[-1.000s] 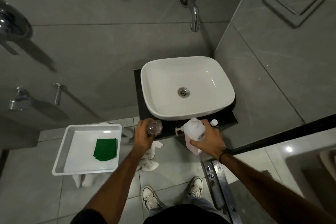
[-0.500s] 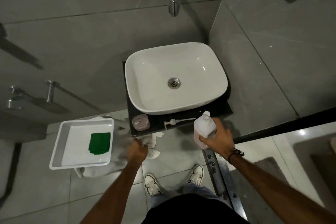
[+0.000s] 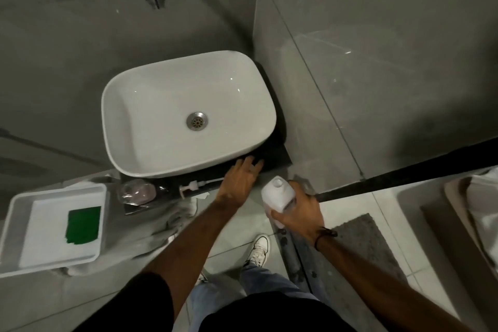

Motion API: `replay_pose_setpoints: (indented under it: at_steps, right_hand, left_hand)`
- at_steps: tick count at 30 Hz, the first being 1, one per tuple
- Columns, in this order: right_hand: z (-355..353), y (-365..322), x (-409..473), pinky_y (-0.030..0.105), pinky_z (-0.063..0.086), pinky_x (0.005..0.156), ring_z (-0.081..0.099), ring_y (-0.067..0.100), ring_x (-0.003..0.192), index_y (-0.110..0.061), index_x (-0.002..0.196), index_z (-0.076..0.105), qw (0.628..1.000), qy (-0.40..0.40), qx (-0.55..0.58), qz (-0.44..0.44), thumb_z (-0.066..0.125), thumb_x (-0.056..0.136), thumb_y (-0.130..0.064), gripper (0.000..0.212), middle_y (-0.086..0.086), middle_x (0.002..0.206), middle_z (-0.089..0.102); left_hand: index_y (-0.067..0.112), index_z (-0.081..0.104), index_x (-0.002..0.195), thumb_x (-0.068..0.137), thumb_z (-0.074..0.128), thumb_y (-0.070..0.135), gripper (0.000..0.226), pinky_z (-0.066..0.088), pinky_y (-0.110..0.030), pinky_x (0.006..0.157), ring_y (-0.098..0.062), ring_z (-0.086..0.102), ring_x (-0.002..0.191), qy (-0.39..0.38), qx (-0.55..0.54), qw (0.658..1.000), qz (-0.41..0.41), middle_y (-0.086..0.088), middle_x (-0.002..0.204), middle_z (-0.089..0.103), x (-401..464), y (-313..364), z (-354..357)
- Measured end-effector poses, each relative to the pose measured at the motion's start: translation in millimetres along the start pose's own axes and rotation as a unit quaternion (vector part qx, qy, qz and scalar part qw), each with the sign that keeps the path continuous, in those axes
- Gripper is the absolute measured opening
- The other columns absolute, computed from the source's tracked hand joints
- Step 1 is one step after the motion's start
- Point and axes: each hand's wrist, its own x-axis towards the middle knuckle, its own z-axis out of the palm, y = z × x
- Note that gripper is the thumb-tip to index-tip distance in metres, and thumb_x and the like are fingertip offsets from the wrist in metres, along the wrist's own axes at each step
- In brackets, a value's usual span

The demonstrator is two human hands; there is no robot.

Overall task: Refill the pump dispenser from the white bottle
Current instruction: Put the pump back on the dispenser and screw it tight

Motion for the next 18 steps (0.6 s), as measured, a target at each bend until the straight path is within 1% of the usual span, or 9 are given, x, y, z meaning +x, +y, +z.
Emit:
replay_pose_setpoints:
  at_steps: [3, 5, 7, 9, 10, 11, 14, 16, 18]
  right_hand:
    - [-0.5, 8.6, 3.1, 0.034, 0.060, 0.078, 0.067, 0.017, 0.095, -0.041, 0.127, 0.043, 1.000, -0.004, -0.006, -0.007, 0.082, 0.058, -0.068, 0.083, -0.011, 0.107, 0.066]
    - [-0.1, 11.9, 5.9, 0.029, 0.059, 0.078, 0.067, 0.015, 0.096, -0.041, 0.129, 0.043, 1.000, -0.010, -0.007, -0.014, 0.080, 0.058, -0.070, 0.086, -0.012, 0.109, 0.066]
    - [0.6, 14.8, 9.1, 0.023, 0.053, 0.074, 0.066, 0.013, 0.093, -0.041, 0.129, 0.043, 0.999, -0.013, -0.014, -0.027, 0.080, 0.058, -0.071, 0.086, -0.012, 0.109, 0.067]
    - [0.2, 16.3, 12.0, 0.020, 0.047, 0.071, 0.059, 0.008, 0.087, -0.042, 0.129, 0.042, 0.999, -0.015, -0.026, -0.036, 0.078, 0.058, -0.073, 0.085, -0.012, 0.108, 0.066]
    - [-0.1, 16.8, 13.8, 0.020, 0.046, 0.071, 0.057, 0.007, 0.087, -0.043, 0.130, 0.041, 0.999, -0.016, -0.031, -0.038, 0.076, 0.059, -0.075, 0.085, -0.012, 0.106, 0.066]
    - [-0.1, 17.3, 15.8, 0.021, 0.048, 0.072, 0.060, 0.008, 0.087, -0.043, 0.130, 0.041, 0.998, -0.019, -0.037, -0.041, 0.075, 0.060, -0.076, 0.085, -0.012, 0.105, 0.066]
    - [0.4, 18.3, 20.9, 0.029, 0.054, 0.083, 0.064, 0.015, 0.097, -0.042, 0.135, 0.037, 0.996, -0.047, -0.062, -0.043, 0.074, 0.060, -0.075, 0.090, -0.009, 0.111, 0.066]
    - [0.8, 17.8, 21.7, 0.030, 0.053, 0.083, 0.061, 0.014, 0.099, -0.043, 0.138, 0.035, 0.995, -0.060, -0.065, -0.038, 0.074, 0.060, -0.074, 0.093, -0.010, 0.114, 0.063]
    - [0.6, 15.8, 21.7, 0.027, 0.048, 0.078, 0.058, 0.011, 0.096, -0.043, 0.137, 0.035, 0.995, -0.063, -0.067, -0.045, 0.074, 0.060, -0.072, 0.091, -0.012, 0.111, 0.060]
  left_hand:
    - [0.017, 0.045, 0.143, 0.099, 0.043, 0.007, 0.044, 0.044, -0.041, 0.105, -0.035, 0.044, 0.132, -0.050, 0.083, 0.995, -0.014, -0.015, 0.153, 0.036, 11.9, 1.9, 11.1]
    - [0.014, 0.052, 0.135, 0.097, 0.049, 0.005, 0.040, 0.046, -0.039, 0.100, -0.034, 0.048, 0.126, -0.036, 0.060, 0.997, -0.022, -0.015, 0.145, 0.043, 10.9, 1.7, 13.2]
    - [0.010, 0.059, 0.129, 0.096, 0.054, 0.009, 0.033, 0.048, -0.037, 0.095, -0.032, 0.056, 0.116, 0.028, -0.084, 0.995, -0.046, -0.016, 0.132, 0.055, 7.2, 4.1, 5.4]
    - [0.008, 0.068, 0.113, 0.095, 0.063, 0.019, 0.022, 0.053, -0.034, 0.085, -0.026, 0.067, 0.096, 0.121, -0.273, 0.952, -0.069, -0.012, 0.108, 0.070, 0.7, 10.1, -8.9]
    - [0.011, 0.070, 0.107, 0.094, 0.064, 0.026, 0.020, 0.055, -0.033, 0.080, -0.019, 0.068, 0.087, 0.138, -0.324, 0.933, -0.066, -0.006, 0.098, 0.072, -4.0, 15.5, -17.6]
    - [0.015, 0.070, 0.102, 0.095, 0.063, 0.034, 0.022, 0.055, -0.033, 0.076, -0.014, 0.067, 0.082, 0.131, -0.333, 0.933, -0.045, -0.002, 0.093, 0.072, -9.0, 20.4, -25.0]
    - [0.018, 0.066, 0.091, 0.094, 0.055, 0.051, 0.035, 0.051, -0.031, 0.067, -0.017, 0.065, 0.080, 0.062, -0.185, 0.981, -0.012, 0.000, 0.090, 0.070, -19.2, 34.1, -34.9]
    - [0.016, 0.065, 0.088, 0.095, 0.053, 0.055, 0.042, 0.048, -0.031, 0.063, -0.022, 0.067, 0.079, 0.056, -0.130, 0.990, -0.024, -0.005, 0.089, 0.070, -19.3, 36.3, -38.6]
    - [0.013, 0.065, 0.092, 0.096, 0.050, 0.056, 0.046, 0.053, -0.035, 0.068, -0.027, 0.069, 0.084, 0.027, -0.095, 0.995, -0.026, -0.009, 0.094, 0.072, -17.2, 36.0, -43.4]
